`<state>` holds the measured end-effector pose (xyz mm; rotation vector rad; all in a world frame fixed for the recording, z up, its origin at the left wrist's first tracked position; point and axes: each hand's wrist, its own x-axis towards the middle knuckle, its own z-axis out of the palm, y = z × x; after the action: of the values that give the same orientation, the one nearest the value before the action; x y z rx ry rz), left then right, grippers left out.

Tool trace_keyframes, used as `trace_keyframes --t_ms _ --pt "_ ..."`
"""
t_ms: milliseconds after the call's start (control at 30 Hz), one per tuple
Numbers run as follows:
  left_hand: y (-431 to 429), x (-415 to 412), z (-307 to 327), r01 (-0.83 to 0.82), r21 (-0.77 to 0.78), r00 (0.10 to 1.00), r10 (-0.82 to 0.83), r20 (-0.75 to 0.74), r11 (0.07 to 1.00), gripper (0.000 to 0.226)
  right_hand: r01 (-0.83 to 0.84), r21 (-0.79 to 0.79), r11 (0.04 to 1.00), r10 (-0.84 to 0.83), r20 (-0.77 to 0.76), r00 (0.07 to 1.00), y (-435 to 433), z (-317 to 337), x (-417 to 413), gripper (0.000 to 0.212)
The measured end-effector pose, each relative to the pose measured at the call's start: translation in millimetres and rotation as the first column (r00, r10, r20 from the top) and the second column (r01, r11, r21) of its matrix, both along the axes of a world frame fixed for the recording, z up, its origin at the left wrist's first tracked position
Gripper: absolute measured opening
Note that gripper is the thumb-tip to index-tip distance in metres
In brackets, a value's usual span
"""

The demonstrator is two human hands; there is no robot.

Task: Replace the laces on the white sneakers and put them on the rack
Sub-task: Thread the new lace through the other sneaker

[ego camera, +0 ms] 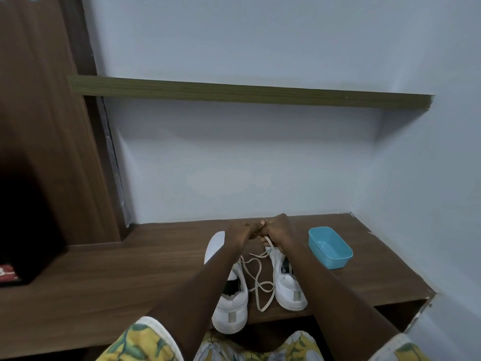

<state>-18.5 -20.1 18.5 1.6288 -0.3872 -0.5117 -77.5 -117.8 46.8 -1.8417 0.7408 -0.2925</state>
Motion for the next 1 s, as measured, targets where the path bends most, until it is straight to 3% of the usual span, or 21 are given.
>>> trace_keyframes --t_ms 133,267,367,433,500,567,667,733,800,867,933,1000 --pt "5 4 -7 0.123 0.101 0.988 -0.112 -0.108 0.987 0.033 -0.131 -0.201 0.971 0.098 -0.163 0.982 1 -2 -3 0.010" --pt "7 8 -11 0.092 0.186 0.995 -0.083 -0.054 0.978 0.032 -0.198 -0.218 0.956 0.151 -0.213 0.965 4 -8 -3 0.026" --pt "7 1 -10 0.085 -0.116 0.934 -0.120 -0.337 0.990 0.036 -0.176 -0.093 0.980 0.159 -0.159 0.974 8 -8 -6 0.017" --pt "7 -1 -7 -0.055 -0.332 0.863 -0.122 -0.490 0.942 0.038 -0.157 -0.025 0.987 0.152 -0.142 0.978 5 -9 -5 0.012" --pt "7 5 -8 -0.194 -0.396 0.806 -0.085 -0.586 0.898 0.035 -0.143 0.010 0.990 0.143 -0.155 0.978 2 -10 -7 0.019" --pt "8 8 -14 -0.140 -0.346 0.826 -0.084 -0.557 0.928 0.036 -0.136 0.195 0.971 0.158 -0.100 0.982 -1 -13 -9 0.024" --pt "11 0 -22 0.140 -0.157 0.883 -0.195 -0.427 0.978 0.042 -0.067 0.438 0.896 0.069 0.012 0.998 -1 -14 -11 0.028" --pt "11 -6 -28 0.251 -0.063 0.920 -0.258 -0.296 0.966 0.024 -0.017 0.503 0.864 -0.011 0.053 0.999 2 -12 -10 0.025" --pt "8 -11 -29 0.216 -0.041 0.960 -0.220 -0.174 0.975 0.013 0.024 0.525 0.851 -0.069 0.067 0.995 5 -10 -9 0.023" --pt "7 -12 -28 0.125 -0.034 0.986 -0.128 -0.105 0.992 0.023 0.066 0.523 0.849 -0.125 0.078 0.989 5 -11 -7 0.020" --pt "5 -12 -28 0.087 0.060 0.996 -0.088 0.001 0.994 0.028 0.055 0.556 0.829 -0.140 0.110 0.984 6 -8 -6 0.019" --pt "4 -13 -28 0.096 0.161 0.990 -0.111 0.085 0.982 0.020 0.050 0.553 0.832 -0.144 0.128 0.981 7 -4 -7 0.020"
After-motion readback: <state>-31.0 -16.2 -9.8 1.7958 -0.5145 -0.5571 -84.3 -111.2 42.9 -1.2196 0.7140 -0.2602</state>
